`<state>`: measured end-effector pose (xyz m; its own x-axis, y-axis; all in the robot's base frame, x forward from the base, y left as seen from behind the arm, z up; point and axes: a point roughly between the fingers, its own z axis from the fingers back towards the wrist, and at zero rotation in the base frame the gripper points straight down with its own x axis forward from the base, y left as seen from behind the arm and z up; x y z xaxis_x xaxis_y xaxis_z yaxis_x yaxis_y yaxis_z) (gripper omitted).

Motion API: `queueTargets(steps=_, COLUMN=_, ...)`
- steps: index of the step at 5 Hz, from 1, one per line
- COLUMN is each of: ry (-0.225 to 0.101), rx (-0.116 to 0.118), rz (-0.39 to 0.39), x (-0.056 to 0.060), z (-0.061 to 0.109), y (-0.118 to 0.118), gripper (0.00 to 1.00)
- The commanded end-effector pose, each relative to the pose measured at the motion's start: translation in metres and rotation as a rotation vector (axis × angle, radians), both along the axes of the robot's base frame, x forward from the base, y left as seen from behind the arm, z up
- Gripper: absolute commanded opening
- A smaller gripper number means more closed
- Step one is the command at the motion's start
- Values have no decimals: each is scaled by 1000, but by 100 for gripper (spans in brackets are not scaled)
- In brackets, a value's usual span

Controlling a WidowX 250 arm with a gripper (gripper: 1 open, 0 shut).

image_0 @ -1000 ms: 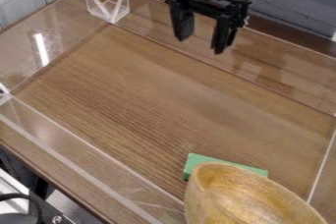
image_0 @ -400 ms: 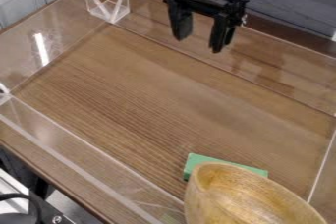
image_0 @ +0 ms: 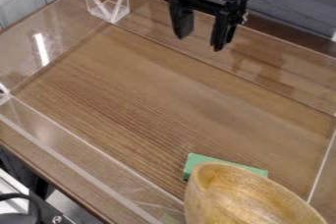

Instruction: Put the green block in the brown bowl

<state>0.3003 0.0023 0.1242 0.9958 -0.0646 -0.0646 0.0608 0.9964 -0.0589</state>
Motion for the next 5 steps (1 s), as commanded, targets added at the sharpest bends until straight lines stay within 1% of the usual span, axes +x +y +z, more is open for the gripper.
queueTargets(steps=1, ry=-113, rx=3, rz=-17, x=5, z=30, y=1, gripper=100)
queueTargets(steps=4, ry=-118, rx=3, rz=-31, x=0, z=29, y=-3, gripper=100)
queueTargets(steps=5, ry=-109, rx=9, rz=56, x=-10, z=19, y=21, gripper=100)
